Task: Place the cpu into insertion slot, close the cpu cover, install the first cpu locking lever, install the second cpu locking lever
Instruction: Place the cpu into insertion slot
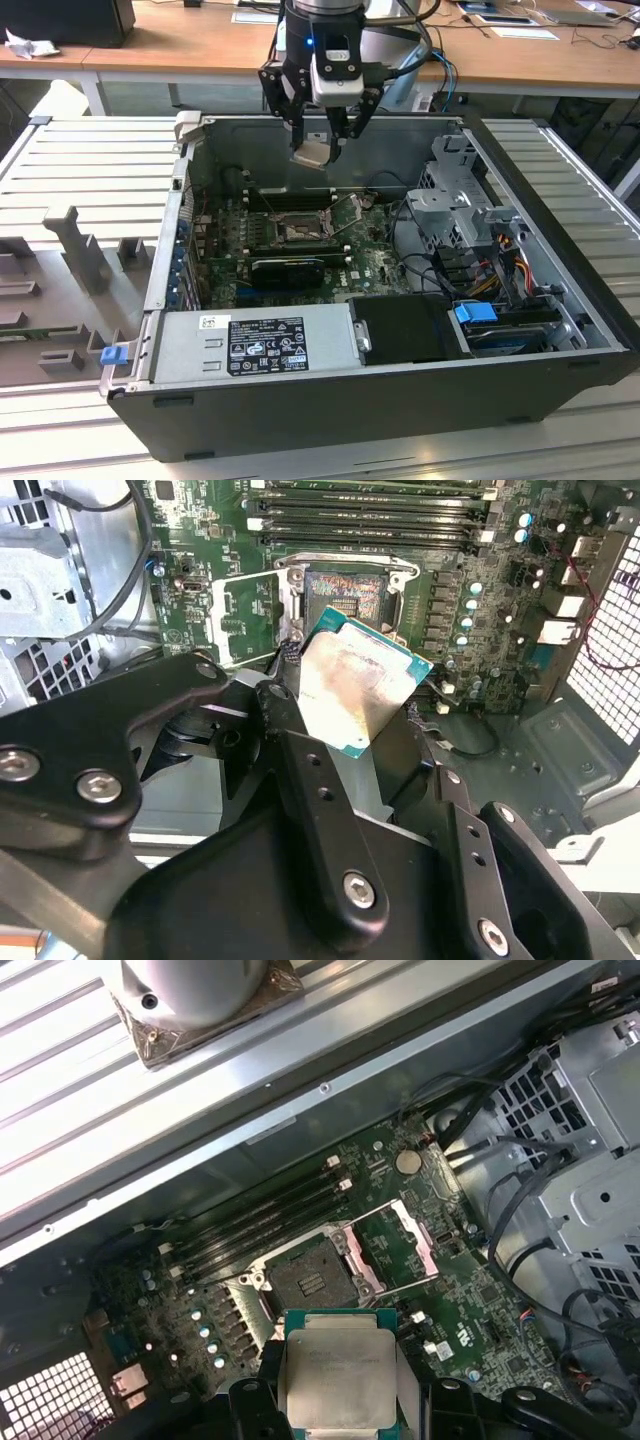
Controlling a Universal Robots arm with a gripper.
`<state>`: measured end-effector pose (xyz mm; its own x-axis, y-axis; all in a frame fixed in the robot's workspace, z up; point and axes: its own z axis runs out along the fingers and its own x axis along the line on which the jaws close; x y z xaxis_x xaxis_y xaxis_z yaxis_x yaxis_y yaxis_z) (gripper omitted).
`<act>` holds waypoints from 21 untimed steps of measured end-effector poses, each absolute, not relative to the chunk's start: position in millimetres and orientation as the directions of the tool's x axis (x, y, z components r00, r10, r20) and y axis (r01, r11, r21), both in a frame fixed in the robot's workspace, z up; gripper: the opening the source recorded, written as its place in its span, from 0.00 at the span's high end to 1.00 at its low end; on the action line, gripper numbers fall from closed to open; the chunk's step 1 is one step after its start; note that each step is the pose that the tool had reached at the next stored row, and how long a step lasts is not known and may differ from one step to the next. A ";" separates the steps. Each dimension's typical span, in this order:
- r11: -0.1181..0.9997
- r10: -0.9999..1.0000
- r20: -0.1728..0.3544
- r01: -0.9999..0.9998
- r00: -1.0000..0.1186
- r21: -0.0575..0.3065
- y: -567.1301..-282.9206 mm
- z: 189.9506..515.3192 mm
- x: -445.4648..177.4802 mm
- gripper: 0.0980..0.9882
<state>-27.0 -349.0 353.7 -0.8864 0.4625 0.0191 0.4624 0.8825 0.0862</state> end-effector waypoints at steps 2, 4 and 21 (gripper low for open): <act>0.882 0.463 0.019 0.462 -0.886 0.086 -349.1 352.1 -27.1 0.52; 0.882 0.463 0.019 0.462 -0.886 0.086 -349.0 350.3 -27.0 0.52; 0.863 0.499 0.019 0.499 -0.866 0.086 -349.0 345.0 -27.1 0.52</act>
